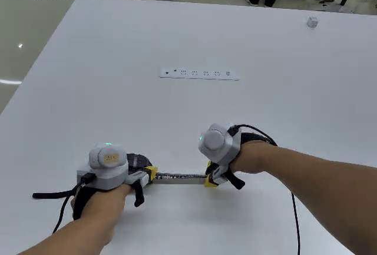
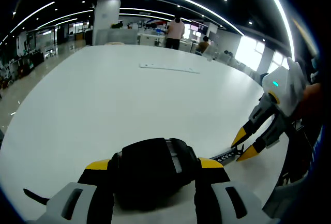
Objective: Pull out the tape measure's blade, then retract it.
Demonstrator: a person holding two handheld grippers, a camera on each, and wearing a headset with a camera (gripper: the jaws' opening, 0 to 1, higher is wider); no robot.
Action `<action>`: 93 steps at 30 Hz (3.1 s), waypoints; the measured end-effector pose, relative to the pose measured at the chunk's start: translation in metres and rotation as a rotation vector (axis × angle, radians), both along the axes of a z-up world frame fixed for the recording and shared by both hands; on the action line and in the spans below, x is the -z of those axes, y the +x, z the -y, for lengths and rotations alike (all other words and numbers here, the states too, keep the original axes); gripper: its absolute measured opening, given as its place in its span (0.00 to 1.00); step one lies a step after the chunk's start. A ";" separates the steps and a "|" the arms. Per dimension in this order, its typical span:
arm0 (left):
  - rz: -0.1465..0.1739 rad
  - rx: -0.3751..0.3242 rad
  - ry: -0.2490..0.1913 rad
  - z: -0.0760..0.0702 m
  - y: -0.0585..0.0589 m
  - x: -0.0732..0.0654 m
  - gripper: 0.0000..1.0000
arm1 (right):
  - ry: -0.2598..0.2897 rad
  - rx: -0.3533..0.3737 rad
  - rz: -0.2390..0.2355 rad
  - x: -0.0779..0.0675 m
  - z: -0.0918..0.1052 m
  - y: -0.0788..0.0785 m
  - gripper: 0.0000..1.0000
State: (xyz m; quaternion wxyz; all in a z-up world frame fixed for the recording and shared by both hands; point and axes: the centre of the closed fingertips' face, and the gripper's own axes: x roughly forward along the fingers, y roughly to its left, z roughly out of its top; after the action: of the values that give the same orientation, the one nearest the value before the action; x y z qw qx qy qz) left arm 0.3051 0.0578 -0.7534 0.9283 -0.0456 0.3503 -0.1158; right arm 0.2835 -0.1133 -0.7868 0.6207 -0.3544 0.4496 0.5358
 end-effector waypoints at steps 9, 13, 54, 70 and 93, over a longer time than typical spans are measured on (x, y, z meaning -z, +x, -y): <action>0.000 -0.001 -0.002 0.000 0.000 0.000 0.60 | 0.007 0.000 -0.001 -0.001 -0.005 0.000 0.17; -0.001 -0.001 -0.003 0.000 0.000 0.000 0.60 | 0.009 -0.001 0.000 -0.001 -0.008 0.000 0.17; -0.004 0.001 -0.012 0.000 0.000 0.000 0.60 | 0.035 -0.026 0.017 -0.001 -0.035 -0.002 0.18; -0.018 0.006 -0.006 0.000 -0.001 0.001 0.60 | 0.051 -0.032 0.021 -0.001 -0.045 -0.001 0.18; -0.012 0.015 -0.013 0.000 0.000 0.001 0.60 | 0.077 -0.041 0.022 -0.001 -0.061 -0.002 0.18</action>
State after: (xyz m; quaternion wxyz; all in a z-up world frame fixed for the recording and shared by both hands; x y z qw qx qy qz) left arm 0.3054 0.0580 -0.7541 0.9250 -0.0500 0.3555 -0.1247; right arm 0.2819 -0.0520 -0.7855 0.6279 -0.3452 0.4144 0.5611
